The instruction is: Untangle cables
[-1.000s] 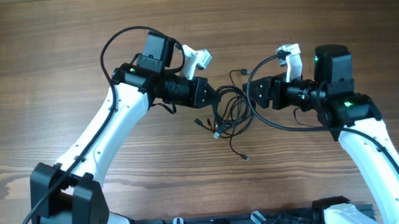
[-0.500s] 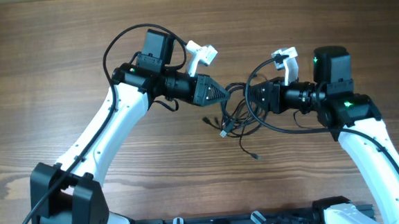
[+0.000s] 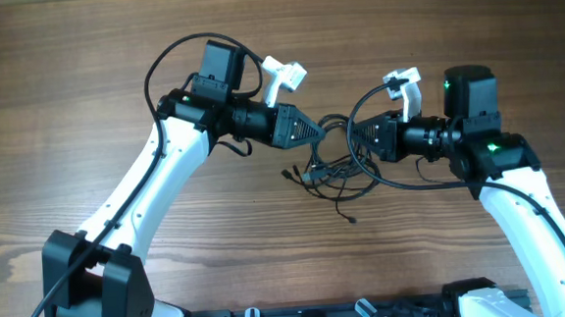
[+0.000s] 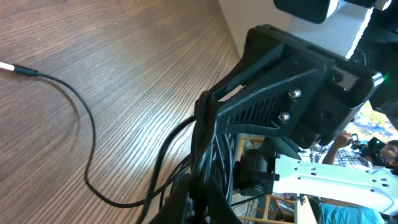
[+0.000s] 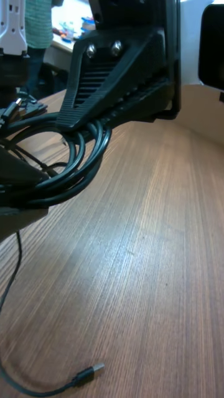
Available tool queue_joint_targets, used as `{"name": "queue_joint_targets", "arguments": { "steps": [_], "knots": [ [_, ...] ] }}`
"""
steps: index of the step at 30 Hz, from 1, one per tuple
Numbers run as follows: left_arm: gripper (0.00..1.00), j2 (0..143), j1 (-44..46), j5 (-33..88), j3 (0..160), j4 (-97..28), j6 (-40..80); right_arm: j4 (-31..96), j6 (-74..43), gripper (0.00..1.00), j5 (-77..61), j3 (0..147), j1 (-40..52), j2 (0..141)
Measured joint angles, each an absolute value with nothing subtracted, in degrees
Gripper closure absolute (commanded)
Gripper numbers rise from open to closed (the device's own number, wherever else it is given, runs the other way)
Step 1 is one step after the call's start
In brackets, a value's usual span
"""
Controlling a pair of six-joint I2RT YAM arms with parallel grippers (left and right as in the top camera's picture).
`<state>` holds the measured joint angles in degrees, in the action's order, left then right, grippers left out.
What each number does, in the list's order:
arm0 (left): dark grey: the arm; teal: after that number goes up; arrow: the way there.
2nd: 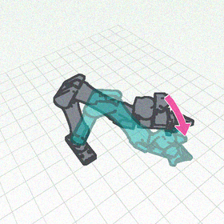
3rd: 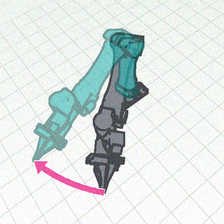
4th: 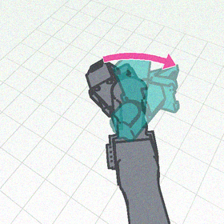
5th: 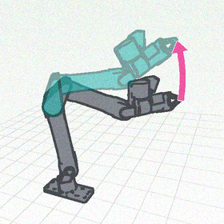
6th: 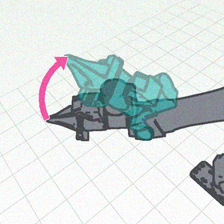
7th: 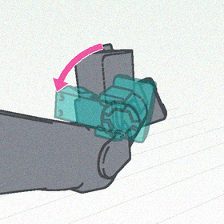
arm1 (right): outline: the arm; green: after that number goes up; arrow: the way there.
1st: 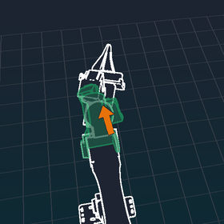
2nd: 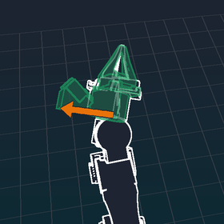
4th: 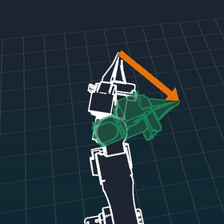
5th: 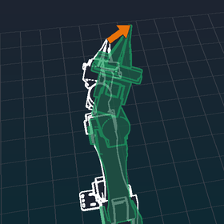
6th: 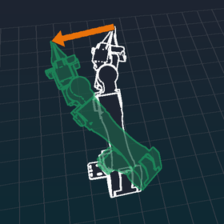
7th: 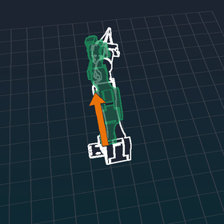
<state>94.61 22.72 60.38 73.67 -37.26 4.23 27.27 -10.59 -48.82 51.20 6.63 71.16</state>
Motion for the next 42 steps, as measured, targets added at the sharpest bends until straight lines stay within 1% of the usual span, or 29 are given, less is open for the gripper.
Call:
{"name": "queue_joint_targets", "arguments": {
  "steps": [1,3,4,6,9,12,17,18,20,22,25,30,37,42],
  "knots": [
    [0.21,94.6,22.7,60.8,73.7,-36.8,4.3,27.5,-10.6,0.96,-48.1,51.2,6.6,71.2],
    [0.19,94.6,22.8,60.9,73.7,-36.4,4.1,28.7,-10.6,0.96,-45.3,51.2,6.7,71.2],
    [0.14,94.6,22.8,60.6,73.7,-36.5,4.1,29.7,-11.1,0.96,-42.6,51.2,6.7,71.2],
    [0.00,94.6,22.8,59.2,73.7,-37.6,4.0,31.8,-13.0,0.96,-35.8,51.2,6.7,71.2],
    [0.00,94.6,22.8,53.6,73.7,-41.2,3.8,34.8,-18.1,0.96,-24.8,51.2,6.7,71.2],
    [0.00,94.6,22.9,47.4,73.7,-44.9,3.9,33.6,-23.2,0.96,-18.4,51.1,6.6,71.2],
    [0.01,94.6,23.0,42.3,73.7,-47.7,3.9,25.2,-31.1,0.96,-20.0,51.1,6.6,71.3],
    [0.01,94.6,23.0,41.8,73.7,-47.9,3.9,21.1,-35.4,0.96,-22.1,51.2,6.6,71.3],
    [0.00,94.6,23.0,41.7,73.7,-48.0,3.9,16.7,-40.2,0.96,-24.4,51.1,6.6,71.3],
    [0.00,94.6,23.0,42.1,73.7,-47.8,3.9,14.2,-44.9,0.96,-26.0,51.2,6.6,71.3],
    [0.00,94.6,23.0,44.3,73.7,-46.7,3.9,14.0,-51.1,0.96,-27.1,51.2,6.6,71.3],
    [0.00,94.6,23.0,50.4,73.7,-42.7,5.8,11.1,-61.8,0.96,-28.2,51.1,6.6,71.3],
    [0.00,94.6,23.2,59.3,73.7,-34.1,17.9,1.8,-75.4,0.96,-30.2,51.1,6.6,71.3],
    [0.01,94.6,23.2,62.4,73.7,-31.5,25.8,-1.8,-83.9,0.96,-30.2,51.1,6.6,71.3]
  ]
}}
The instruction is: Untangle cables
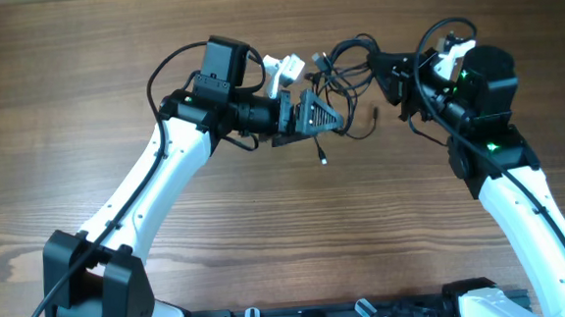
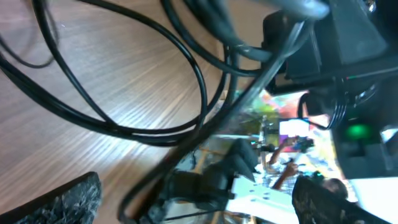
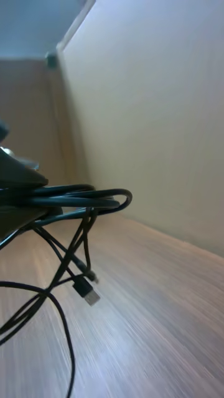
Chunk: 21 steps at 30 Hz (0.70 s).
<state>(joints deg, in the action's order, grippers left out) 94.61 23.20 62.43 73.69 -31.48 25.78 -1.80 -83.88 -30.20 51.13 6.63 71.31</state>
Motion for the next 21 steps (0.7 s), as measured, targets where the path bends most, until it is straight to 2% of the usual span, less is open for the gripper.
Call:
{"name": "queue_joint_targets", "arguments": {
  "steps": [7,13,18,21],
  "knots": [
    [0.07,94.6,23.2,60.1,73.7,-31.1,29.7,-2.6,-88.2,0.96,-30.3,51.1,6.6,71.3],
    [0.09,94.6,23.3,44.9,73.7,-39.9,30.7,-2.6,-87.3,0.96,-29.3,51.1,6.6,71.3],
    [0.08,94.6,23.3,33.4,73.7,-44.7,30.8,-2.2,-88.7,0.96,-28.2,51.1,6.6,71.3],
    [0.09,94.6,23.3,30.5,73.7,-46.2,30.8,4.2,-88.2,0.96,-28.1,51.4,6.9,71.3]
  ]
}}
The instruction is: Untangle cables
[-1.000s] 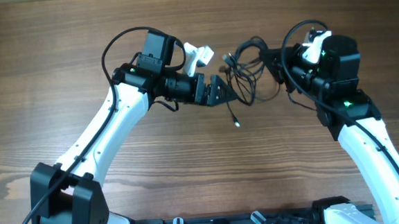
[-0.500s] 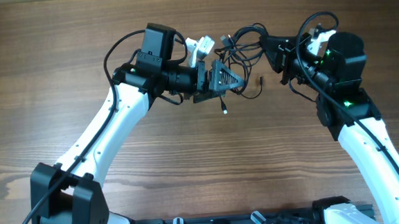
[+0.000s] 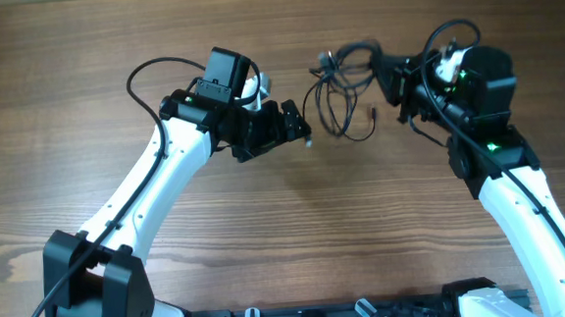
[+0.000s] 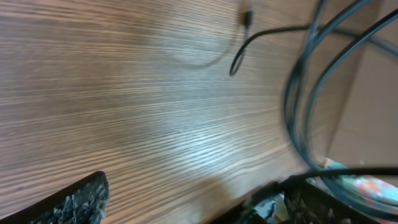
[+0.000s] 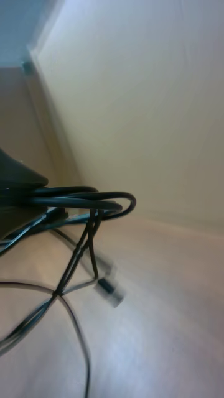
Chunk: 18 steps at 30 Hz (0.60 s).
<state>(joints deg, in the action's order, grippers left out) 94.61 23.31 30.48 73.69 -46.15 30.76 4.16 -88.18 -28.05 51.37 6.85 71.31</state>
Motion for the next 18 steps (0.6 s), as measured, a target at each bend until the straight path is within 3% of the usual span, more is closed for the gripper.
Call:
{"name": "queue_joint_targets", "arguments": {
  "steps": [4,8,12,18],
  "knots": [
    [0.12,94.6,23.3,28.8,73.7,-47.1,30.7,22.2,-82.3,0.96,-23.4,51.7,7.8,71.3],
    [0.12,94.6,23.3,28.1,73.7,-47.2,30.7,38.5,-73.4,0.96,-10.0,51.5,8.1,71.5],
    [0.12,94.6,23.3,27.9,73.7,-47.2,30.7,43.0,-64.5,0.96,-0.6,51.4,8.1,71.5],
    [0.11,94.6,24.1,29.0,73.7,-47.2,30.7,45.7,-55.3,0.96,2.8,51.5,8.1,71.5]
  ]
}}
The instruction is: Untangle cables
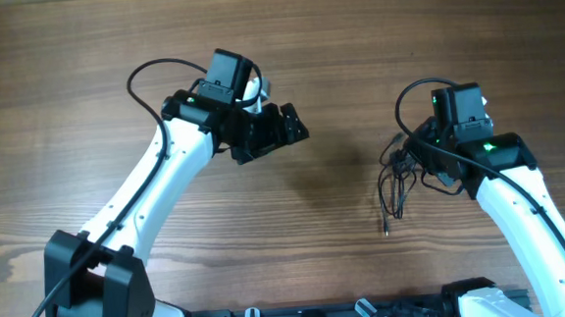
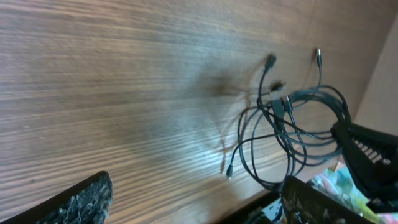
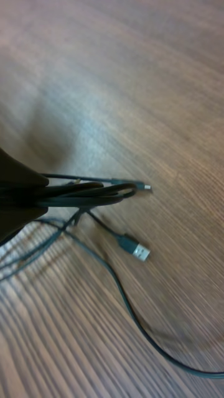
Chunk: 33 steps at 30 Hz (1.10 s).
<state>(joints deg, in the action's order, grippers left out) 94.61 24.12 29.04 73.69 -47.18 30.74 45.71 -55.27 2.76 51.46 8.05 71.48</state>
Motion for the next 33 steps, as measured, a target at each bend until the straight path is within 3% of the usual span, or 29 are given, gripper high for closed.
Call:
{"name": "queue_joint_targets", "arguments": {
  "steps": [5,12,14,15,16,21,25,33],
  "knots": [
    [0.11,94.6,26.0,29.9,73.7,-47.1,30.7,41.8,-55.3,0.96,0.4,51.5,8.1,71.8],
    [0.12,94.6,26.0,29.8,73.7,-47.2,30.7,18.3,-63.8,0.96,-15.7,51.3,8.1,72.2],
    [0.12,94.6,26.0,29.8,73.7,-47.1,30.7,15.5,-64.8,0.85,-19.6,51.2,8.1,72.2],
    [0.12,94.6,26.0,29.8,73.7,-47.1,30.7,15.5,-64.7,0.76,-21.1,51.3,8.3,72.2],
    [0.12,94.6,26.0,29.8,73.7,-47.1,30.7,16.4,-63.9,0.74,-22.0,51.3,8.6,72.2],
    [0.11,94.6,26.0,29.6,73.7,-47.1,30.2,32.2,-58.1,0.73,-19.0,51.6,9.9,72.2],
    [0.09,94.6,26.0,29.5,73.7,-47.1,30.0,39.4,-54.3,0.61,-10.7,51.5,9.8,72.2],
    [0.06,94.6,26.0,28.8,73.7,-44.4,24.5,40.2,-46.4,0.59,-3.4,51.5,9.8,72.2]
  ]
}}
